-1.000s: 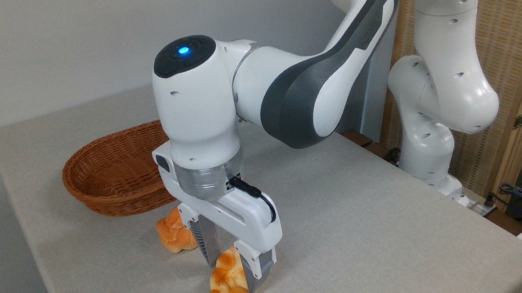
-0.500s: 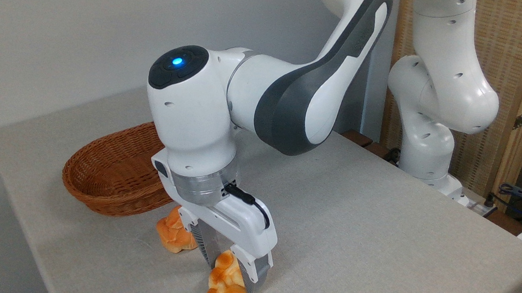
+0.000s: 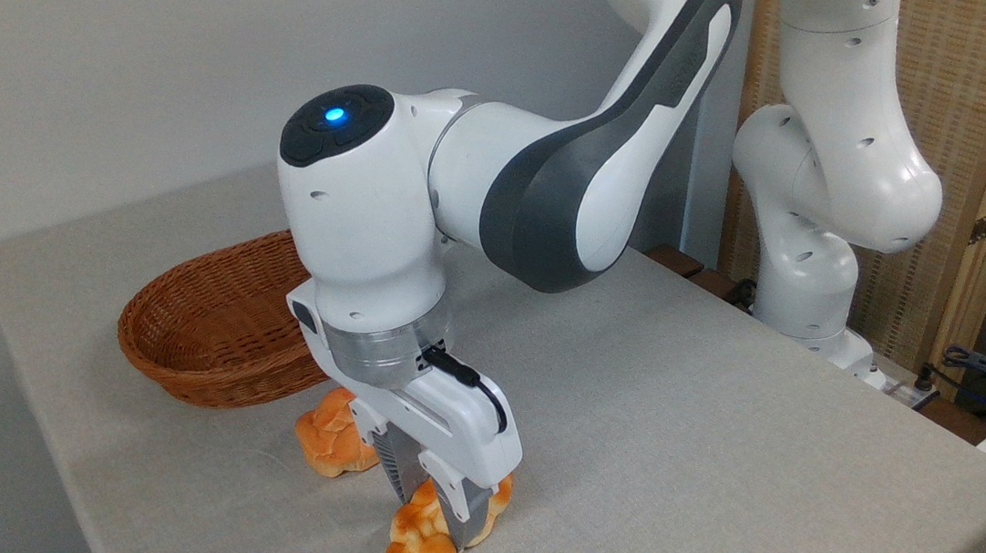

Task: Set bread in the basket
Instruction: 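Close the gripper fingers around the braided loaf, then lift the braided loaf and carry it over the wicker basket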

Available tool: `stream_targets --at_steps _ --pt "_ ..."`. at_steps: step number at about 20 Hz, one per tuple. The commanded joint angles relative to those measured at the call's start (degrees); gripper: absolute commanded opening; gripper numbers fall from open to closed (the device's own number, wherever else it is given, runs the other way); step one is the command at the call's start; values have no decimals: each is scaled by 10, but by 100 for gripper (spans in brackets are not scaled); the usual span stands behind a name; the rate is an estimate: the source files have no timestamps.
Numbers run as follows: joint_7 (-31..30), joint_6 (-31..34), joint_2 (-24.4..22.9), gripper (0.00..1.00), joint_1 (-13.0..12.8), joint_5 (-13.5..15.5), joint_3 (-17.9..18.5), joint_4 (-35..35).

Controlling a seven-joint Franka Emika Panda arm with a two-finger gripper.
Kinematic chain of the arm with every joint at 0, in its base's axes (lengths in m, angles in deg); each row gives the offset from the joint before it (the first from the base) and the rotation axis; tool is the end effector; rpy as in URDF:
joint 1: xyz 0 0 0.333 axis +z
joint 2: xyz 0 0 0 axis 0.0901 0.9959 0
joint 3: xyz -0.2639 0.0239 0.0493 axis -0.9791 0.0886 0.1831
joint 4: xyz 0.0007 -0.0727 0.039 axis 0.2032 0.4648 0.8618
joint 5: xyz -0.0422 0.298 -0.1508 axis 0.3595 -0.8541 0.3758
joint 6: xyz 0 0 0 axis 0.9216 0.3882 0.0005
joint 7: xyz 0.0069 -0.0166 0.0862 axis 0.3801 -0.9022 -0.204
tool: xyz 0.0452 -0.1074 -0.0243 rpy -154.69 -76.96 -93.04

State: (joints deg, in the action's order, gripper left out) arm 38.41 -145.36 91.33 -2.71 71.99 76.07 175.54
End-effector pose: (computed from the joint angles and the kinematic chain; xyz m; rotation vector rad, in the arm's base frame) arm 0.5325 0.0550 0.3715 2.9368 -0.9458 -0.1556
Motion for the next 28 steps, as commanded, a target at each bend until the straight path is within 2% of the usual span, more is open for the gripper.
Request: stream_targets --at_steps 1,6,11,14,20,21,22,23,25,28 --pt "11 8 -3 36 -2 -1 3 -4" --pt "11 8 -17 38 -3 4 0 -9" --pt "6 11 -33 40 -4 61 -28 -47" --pt "3 12 -40 41 -4 69 -62 -57" --pt "2 11 -40 41 -5 142 -124 -72" --pt "-8 10 -39 46 -5 167 -132 -73" --pt "-24 4 -37 72 -5 182 -146 -73" --pt "-42 1 -36 86 -5 179 -164 -73" --pt "-53 -4 -34 99 -5 163 -189 -73" --pt "-55 -4 -30 100 -5 161 -211 -73"
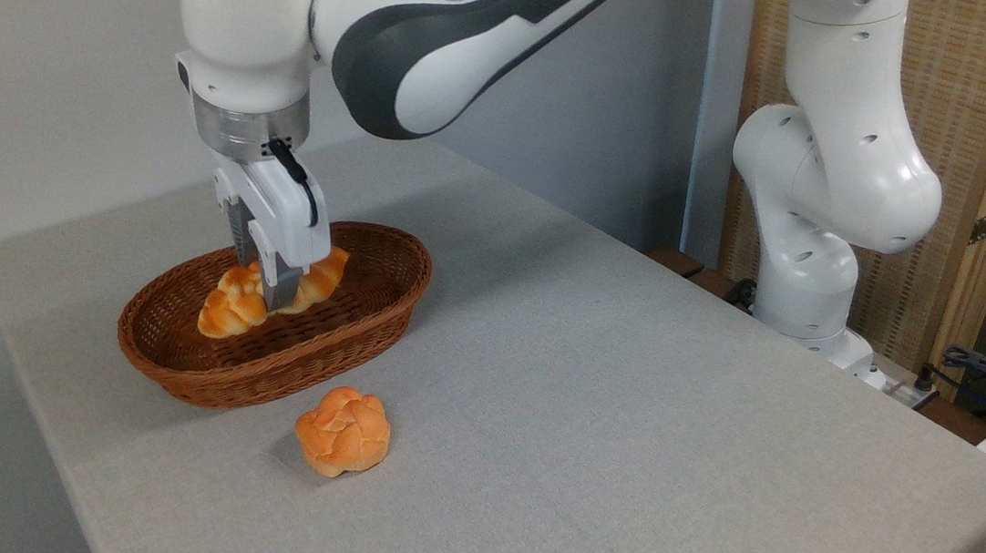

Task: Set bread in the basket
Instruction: 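Lift the braided loaf and carry it over the wicker basket, then lower the loaf into the basket and open the gripper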

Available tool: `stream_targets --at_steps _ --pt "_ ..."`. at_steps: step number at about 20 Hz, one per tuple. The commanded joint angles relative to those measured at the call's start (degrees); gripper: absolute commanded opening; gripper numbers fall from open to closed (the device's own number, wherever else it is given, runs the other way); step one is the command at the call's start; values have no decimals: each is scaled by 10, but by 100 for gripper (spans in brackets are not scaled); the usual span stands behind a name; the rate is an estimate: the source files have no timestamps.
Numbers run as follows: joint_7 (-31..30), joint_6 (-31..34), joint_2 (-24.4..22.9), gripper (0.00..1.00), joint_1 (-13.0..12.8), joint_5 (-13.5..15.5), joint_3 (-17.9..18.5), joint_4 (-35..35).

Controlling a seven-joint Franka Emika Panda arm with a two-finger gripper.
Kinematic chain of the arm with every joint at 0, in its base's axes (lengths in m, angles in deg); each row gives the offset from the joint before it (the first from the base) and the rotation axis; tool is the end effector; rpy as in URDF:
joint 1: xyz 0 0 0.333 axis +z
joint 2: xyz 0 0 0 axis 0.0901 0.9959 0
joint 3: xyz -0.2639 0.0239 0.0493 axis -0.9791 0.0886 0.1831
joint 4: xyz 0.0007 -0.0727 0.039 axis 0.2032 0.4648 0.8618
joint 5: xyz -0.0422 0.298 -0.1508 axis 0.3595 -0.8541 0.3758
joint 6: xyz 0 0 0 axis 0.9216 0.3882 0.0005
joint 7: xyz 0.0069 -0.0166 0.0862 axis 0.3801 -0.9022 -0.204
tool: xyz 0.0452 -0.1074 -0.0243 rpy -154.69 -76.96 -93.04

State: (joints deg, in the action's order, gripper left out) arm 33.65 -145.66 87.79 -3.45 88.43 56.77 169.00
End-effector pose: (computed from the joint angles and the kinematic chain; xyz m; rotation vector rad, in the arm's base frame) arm 0.5329 -0.1495 0.4547 2.6005 -1.0863 0.1919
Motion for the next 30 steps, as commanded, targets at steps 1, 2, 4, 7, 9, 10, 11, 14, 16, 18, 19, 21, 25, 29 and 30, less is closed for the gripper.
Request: stream_targets --at_steps 1,2,4,7,9,10,11,14,16,18,19,21,25,29,30 --pt "-8 -1 6 100 3 -3 -23 -8" --pt "-7 -2 6 100 3 -4 -24 -8" --pt "-7 -1 6 100 1 -6 -25 -8" --pt "-6 -1 6 100 -3 -10 -28 -8" --pt "-6 -1 6 100 -3 -15 -28 -8" --pt "-7 -1 6 100 -3 -18 -28 -8" --pt "-6 -1 5 100 -3 -20 -27 -8" --pt "-6 -1 5 100 -2 -32 -27 -8" --pt "-6 -1 4 100 -2 -48 -25 -8" --pt "-6 -1 2 100 -1 -52 -25 -8" --pt "-6 -1 1 100 -1 -53 -25 -8" --pt "-7 -1 -1 100 -1 -54 -21 -9" --pt "-7 5 -12 100 4 -57 19 -23" --pt "-8 8 -16 100 4 -110 59 -24" --pt "-16 12 -16 100 4 -133 67 -24"
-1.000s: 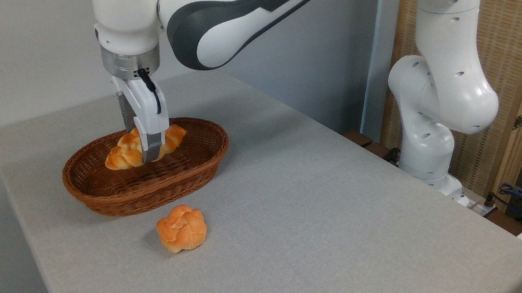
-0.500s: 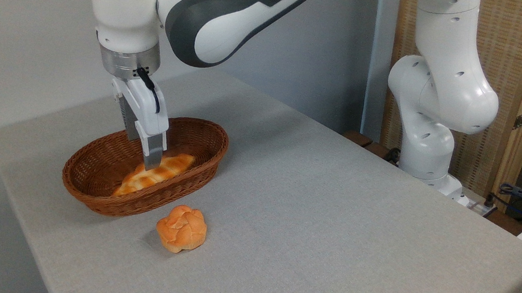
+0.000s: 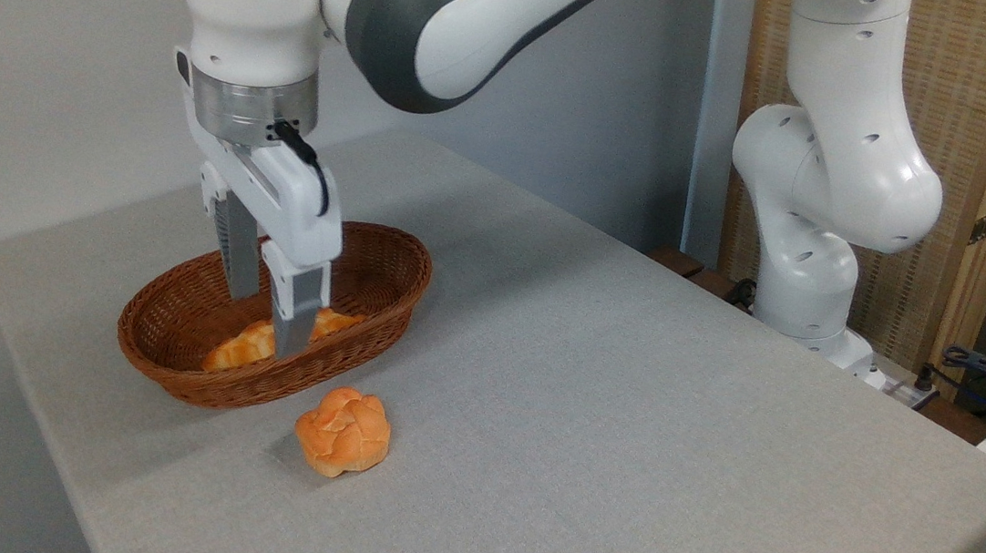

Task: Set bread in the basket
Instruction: 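Lower the loaf into the basket and open the gripper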

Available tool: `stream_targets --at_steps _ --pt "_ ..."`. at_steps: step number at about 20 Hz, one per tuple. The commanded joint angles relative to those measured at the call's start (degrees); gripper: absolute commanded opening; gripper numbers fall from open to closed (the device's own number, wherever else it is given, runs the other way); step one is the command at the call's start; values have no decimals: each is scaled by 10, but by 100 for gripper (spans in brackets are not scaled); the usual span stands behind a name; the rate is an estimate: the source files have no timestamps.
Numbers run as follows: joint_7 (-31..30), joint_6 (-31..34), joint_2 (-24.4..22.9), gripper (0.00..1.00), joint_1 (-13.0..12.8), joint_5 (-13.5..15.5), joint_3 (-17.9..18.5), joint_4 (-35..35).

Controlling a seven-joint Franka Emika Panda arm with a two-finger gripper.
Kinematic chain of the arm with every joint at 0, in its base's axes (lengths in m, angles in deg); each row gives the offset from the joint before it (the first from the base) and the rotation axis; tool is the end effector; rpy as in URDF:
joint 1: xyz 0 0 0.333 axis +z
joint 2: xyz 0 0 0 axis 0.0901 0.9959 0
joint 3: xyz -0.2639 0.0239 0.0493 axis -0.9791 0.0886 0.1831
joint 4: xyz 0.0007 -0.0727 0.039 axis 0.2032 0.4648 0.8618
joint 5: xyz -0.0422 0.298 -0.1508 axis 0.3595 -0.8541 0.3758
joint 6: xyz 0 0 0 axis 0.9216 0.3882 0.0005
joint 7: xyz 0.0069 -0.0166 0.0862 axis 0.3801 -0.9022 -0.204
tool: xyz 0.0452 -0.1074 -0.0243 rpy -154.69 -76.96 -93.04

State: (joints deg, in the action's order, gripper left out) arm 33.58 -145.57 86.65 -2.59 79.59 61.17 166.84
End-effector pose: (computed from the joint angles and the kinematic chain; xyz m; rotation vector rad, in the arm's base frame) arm 0.5466 -0.0905 0.4783 2.7724 -1.1055 0.2423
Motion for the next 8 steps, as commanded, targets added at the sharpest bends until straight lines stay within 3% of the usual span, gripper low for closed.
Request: stream_targets --at_steps 1,8 --pt "-30 14 -4 100 -5 -67 29 -2" --pt "-46 33 -14 100 -5 -81 49 -1"
